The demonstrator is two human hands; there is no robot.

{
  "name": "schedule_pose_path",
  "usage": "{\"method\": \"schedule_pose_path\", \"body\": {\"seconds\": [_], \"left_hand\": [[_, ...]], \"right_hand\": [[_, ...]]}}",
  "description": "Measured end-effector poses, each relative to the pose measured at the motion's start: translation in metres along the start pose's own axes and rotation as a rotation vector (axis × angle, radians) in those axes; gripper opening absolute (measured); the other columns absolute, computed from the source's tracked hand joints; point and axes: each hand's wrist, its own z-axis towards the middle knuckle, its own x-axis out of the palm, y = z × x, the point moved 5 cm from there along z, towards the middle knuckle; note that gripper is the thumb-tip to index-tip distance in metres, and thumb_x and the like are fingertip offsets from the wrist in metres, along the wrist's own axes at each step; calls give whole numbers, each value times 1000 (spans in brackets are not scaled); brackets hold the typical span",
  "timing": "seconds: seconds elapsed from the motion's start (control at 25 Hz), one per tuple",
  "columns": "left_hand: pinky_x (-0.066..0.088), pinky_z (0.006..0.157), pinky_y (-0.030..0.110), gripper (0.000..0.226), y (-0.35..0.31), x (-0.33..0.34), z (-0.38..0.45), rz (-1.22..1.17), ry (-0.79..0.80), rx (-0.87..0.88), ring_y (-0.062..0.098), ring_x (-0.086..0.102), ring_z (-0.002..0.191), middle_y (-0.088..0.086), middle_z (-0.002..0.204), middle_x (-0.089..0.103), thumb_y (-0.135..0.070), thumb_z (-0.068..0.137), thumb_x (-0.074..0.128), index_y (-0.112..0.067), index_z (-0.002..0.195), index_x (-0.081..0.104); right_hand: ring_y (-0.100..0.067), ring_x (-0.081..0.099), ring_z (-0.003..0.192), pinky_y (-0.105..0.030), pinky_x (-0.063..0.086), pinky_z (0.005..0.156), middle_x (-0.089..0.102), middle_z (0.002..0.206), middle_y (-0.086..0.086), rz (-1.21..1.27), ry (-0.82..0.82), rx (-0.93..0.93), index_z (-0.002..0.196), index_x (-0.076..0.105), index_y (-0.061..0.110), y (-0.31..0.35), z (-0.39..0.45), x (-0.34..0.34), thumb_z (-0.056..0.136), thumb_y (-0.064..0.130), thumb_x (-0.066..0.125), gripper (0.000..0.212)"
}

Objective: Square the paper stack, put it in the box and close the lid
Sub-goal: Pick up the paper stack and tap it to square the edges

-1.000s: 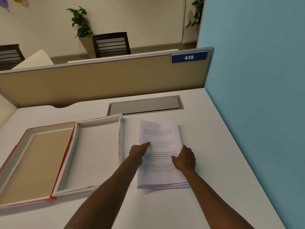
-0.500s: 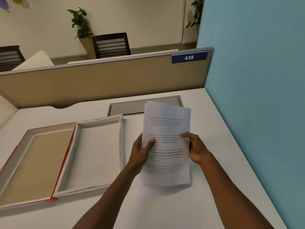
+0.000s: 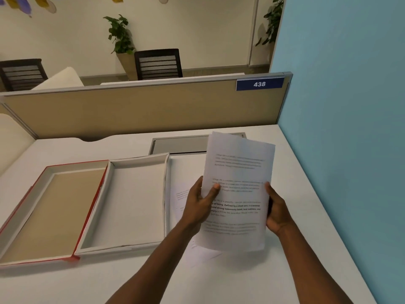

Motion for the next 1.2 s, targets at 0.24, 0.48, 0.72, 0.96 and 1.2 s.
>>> {"method": "schedule_pose_path", "body": {"seconds": [0.24,0.48,0.72,0.96,1.2], "left_hand": [[54,102,59,48,61,-18,-5,-110,-243,-361,30,68,116,6,133,68,-46,98,60,-22,139,51],[20,126,61,78,89,-38,-3,206,-284,-592,40,5,158,17,169,11,-63,93,56,-23,157,36],[18,126,59,80,93,-33,7,351,-260,-614,42,1,158,20,170,6,-67,92,54,-20,155,38],[57,101,56,41,96,-33,6,100,-320,-486,37,66,116,14,144,51,-40,89,74,-19,119,55],[64,85,47,30,99,-33,2,-15,-287,-451,24,75,90,6,115,74,-32,94,71,-22,120,61]], "right_hand": [[-39,73,100,-56,58,84,74,116,-16,-430,-25,54,125,65,12,5,13,9,83,21,80,45],[-37,75,93,-51,61,77,77,107,-14,-503,-49,147,123,65,11,-18,22,17,83,18,80,43],[-39,74,97,-61,57,86,76,111,-16,-502,-85,197,125,64,11,-22,24,2,85,19,78,43],[-31,74,97,-53,59,87,73,118,-11,-640,-92,149,129,63,15,-24,24,6,86,23,78,46],[-30,66,110,-51,55,95,63,131,-11,-842,-143,92,136,53,14,-21,26,13,84,33,79,61]]}}
